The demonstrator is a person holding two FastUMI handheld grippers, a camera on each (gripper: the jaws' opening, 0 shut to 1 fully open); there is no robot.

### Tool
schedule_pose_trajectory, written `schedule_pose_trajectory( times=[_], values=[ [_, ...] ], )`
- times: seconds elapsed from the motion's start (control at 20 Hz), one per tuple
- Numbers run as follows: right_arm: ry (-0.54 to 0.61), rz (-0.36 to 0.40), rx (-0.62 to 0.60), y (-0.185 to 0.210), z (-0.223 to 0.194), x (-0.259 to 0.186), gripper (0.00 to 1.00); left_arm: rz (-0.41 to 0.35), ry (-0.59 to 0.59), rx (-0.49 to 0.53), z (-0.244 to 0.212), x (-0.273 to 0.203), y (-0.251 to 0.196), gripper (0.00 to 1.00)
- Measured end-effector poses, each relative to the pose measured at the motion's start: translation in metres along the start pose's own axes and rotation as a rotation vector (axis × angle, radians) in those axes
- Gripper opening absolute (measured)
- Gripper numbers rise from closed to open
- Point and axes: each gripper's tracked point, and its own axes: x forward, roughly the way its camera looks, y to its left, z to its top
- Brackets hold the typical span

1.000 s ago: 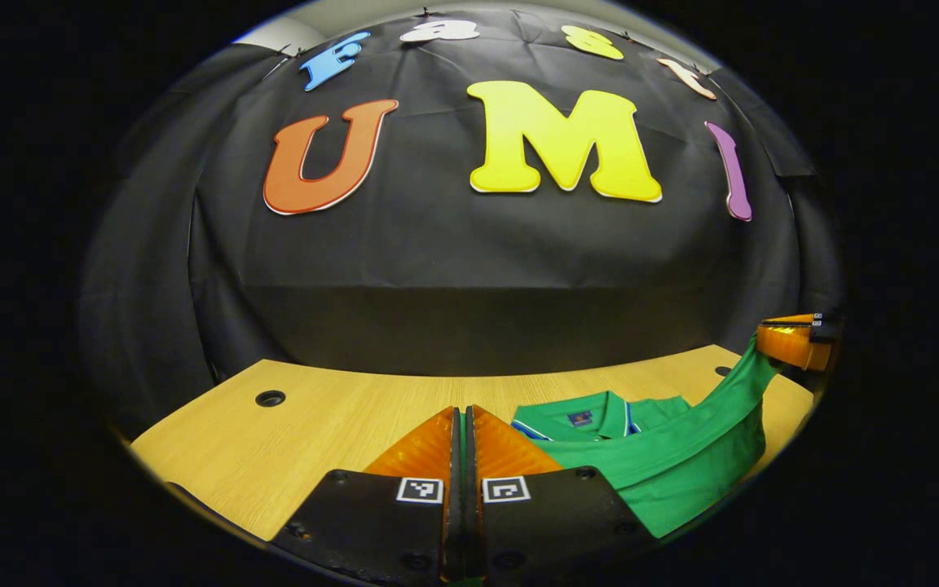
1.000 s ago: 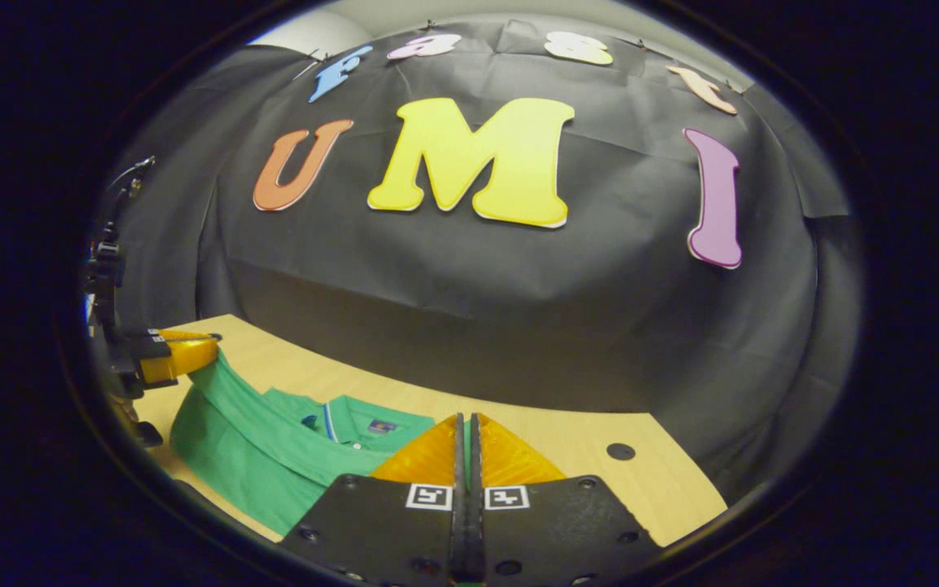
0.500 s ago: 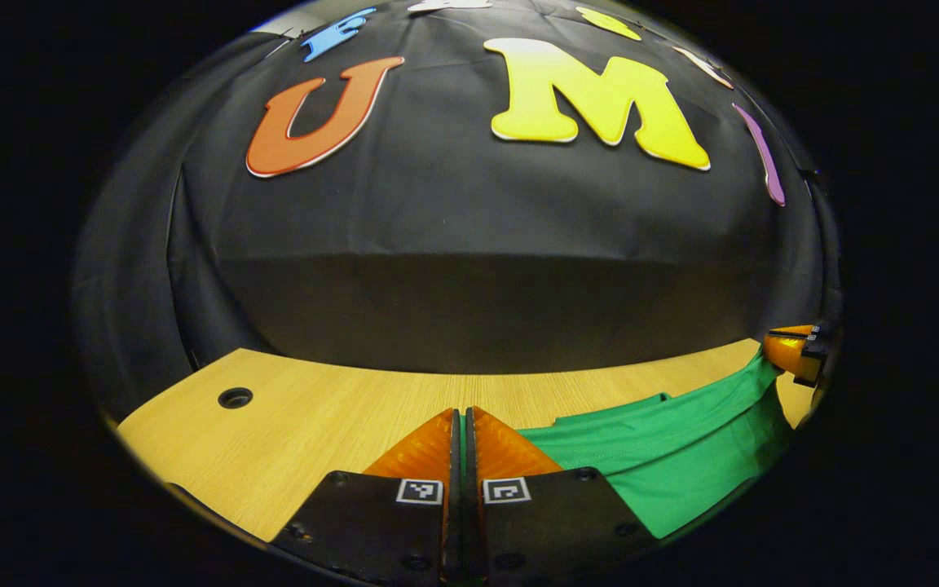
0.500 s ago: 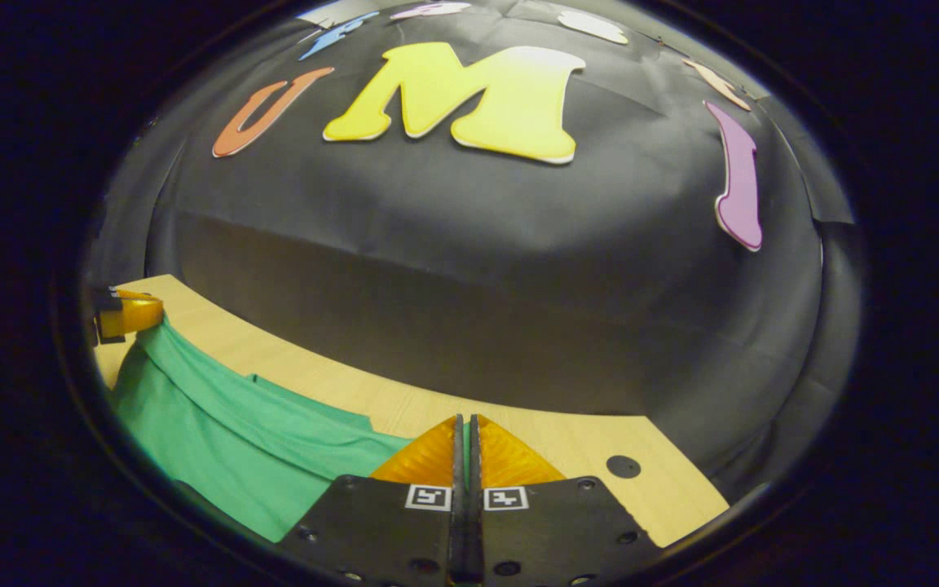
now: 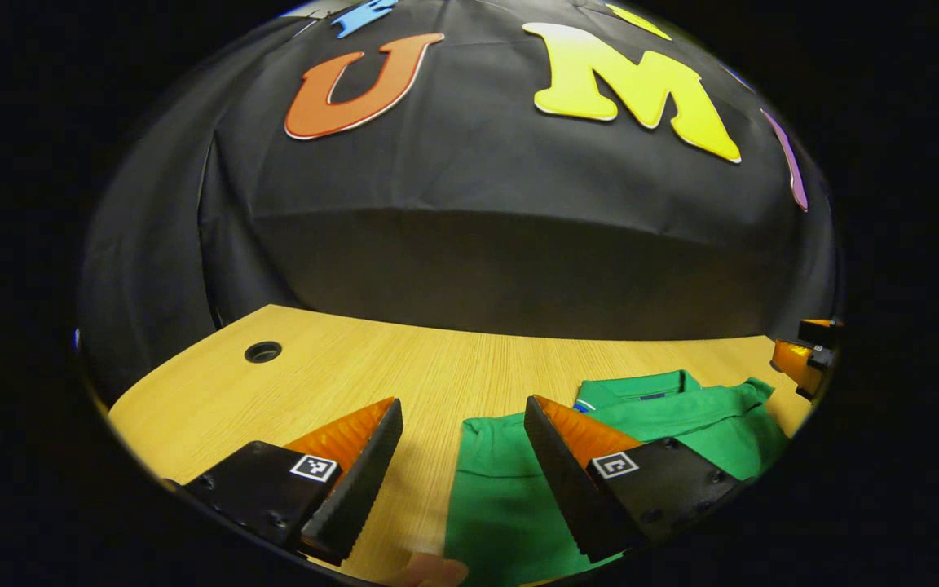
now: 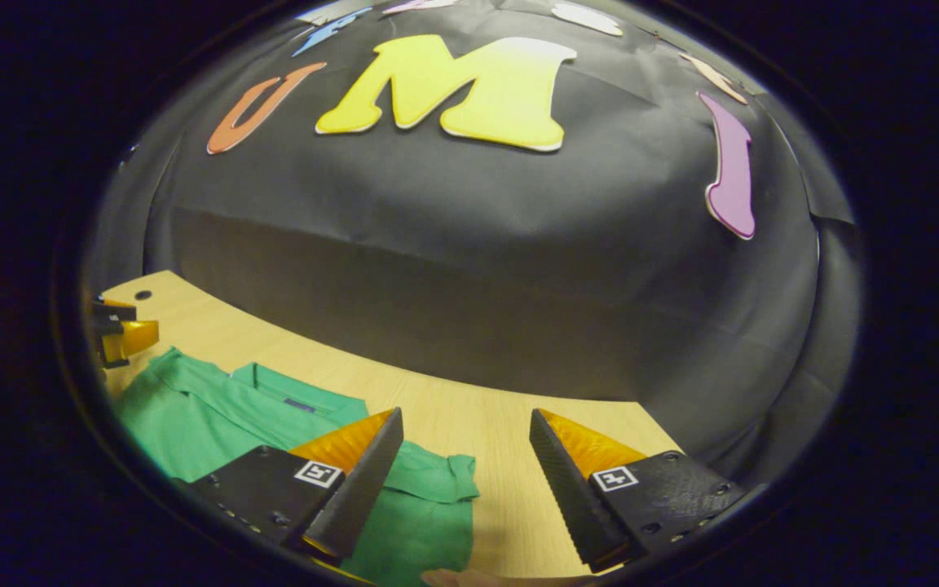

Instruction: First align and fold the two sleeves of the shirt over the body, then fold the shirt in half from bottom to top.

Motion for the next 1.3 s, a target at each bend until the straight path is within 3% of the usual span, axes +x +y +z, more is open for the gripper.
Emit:
schedule_pose_trajectory(
  times=[0.1, 0.25, 0.55, 0.9, 1.15, 1.3],
  values=[
    [0.001, 0.026, -0.001, -0.002, 0.009, -0.027, 0.95, -0.03, 0.013, -0.021, -0.005, -0.02, -0.005, 0.95],
    [-0.003, 0.06, 0.038, -0.003, 0.024, -0.079, 0.95, -0.015, 0.004, -0.014, 0.0, -0.06, -0.002, 0.95],
    [-0.105, 0.104, 0.024, -0.012, 0.054, -0.207, 0.95, -0.006, -0.072, -0.002, 0.034, -0.166, -0.009, 0.95],
    [-0.235, 0.099, 0.082, -0.03, 0.079, -0.333, 0.97, -0.039, -0.122, 0.077, 0.049, -0.28, -0.035, 0.95],
    [-0.298, 0.14, 0.1, -0.027, 0.068, -0.411, 0.98, -0.082, -0.204, 0.106, 0.048, -0.354, -0.063, 0.94],
    [-0.328, 0.112, 0.115, -0.043, 0.055, -0.438, 0.95, -0.074, -0.307, 0.109, 0.054, -0.391, -0.069, 0.94]
  ],
)
